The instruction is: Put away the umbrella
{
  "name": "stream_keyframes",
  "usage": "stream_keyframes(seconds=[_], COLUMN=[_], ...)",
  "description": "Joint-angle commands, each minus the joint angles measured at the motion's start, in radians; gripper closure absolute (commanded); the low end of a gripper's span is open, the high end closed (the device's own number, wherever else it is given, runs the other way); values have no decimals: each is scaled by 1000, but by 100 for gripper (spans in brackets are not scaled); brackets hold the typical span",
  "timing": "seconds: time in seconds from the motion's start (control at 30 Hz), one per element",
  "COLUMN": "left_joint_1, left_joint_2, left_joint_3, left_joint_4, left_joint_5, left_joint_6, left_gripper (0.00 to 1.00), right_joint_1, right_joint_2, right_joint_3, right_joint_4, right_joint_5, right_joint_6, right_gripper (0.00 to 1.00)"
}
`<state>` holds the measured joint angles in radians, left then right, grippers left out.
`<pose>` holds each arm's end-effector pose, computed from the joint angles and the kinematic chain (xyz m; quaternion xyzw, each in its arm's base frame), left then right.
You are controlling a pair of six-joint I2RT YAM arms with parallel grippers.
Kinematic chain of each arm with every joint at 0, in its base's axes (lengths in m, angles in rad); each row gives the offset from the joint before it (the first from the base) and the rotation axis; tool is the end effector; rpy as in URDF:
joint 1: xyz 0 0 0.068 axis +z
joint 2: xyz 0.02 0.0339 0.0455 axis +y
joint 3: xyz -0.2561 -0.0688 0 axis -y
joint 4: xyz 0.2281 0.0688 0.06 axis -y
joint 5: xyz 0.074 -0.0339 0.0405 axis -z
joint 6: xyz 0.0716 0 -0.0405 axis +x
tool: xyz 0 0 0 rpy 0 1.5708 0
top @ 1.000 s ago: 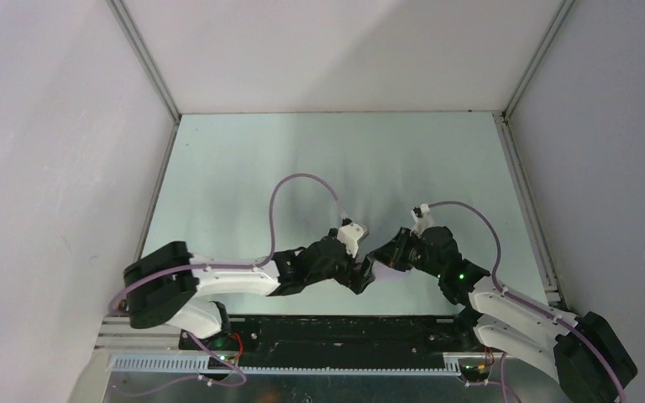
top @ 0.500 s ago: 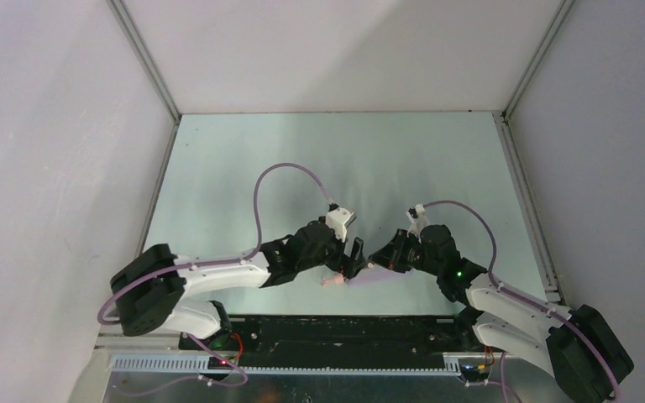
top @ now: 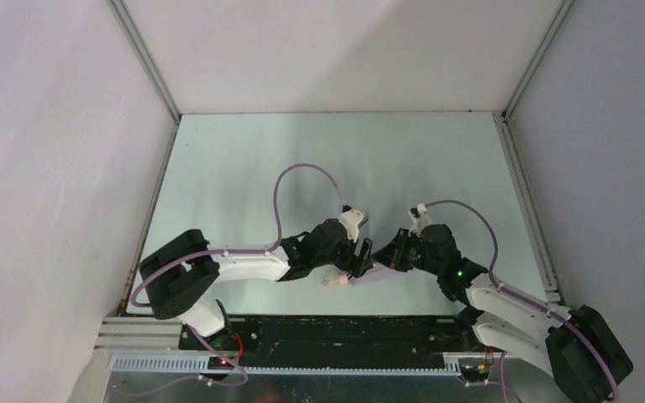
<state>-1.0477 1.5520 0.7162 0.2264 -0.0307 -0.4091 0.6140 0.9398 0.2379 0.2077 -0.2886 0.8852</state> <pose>0.1678 -0.2865 0.1573 0.2716 0.8440 -0.2976 0.3541 0.1578 0.1362 0.1512 0.0418 0.8518 0.4360 0.2872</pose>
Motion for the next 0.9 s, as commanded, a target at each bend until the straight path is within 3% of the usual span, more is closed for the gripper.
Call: stream_keyframes(seconds=[0.0,0.1,0.23,0.3,0.33,0.4,0.63,0.87], left_joint_1=[-2,-23,-56,-80,-95,-105,-106,-111], left_joint_2=[66,100,180,226,254,279,262,221], left_joint_3=[28,50,127,177,189,204,155,79], left_joint_4=[-15,-101,-199,-252,-266,-272,-192,-88], left_joint_5=[-45,-111,-161,-204,-223,-229,-226,-254], left_joint_6=[52,75,58,47,35,7,-46,-76], left_gripper=[20,27,45,60,74,87,94,100], right_joint_1=[-2,-17,-29,-36,-42,-64,-159,-100], right_joint_2=[-22,-29,-29,-25,-25,-27,-73,-53], right_joint_3=[31,34,43,44,44,42,40,43], right_joint_4=[26,21,33,24,16,-7,-55,-95], right_joint_5=[-42,-54,-91,-94,-93,-86,-99,-174], right_joint_6=[-10,-1,47,87,93,99,57,92], right_gripper=[100,100,100,100,100,100,100,100])
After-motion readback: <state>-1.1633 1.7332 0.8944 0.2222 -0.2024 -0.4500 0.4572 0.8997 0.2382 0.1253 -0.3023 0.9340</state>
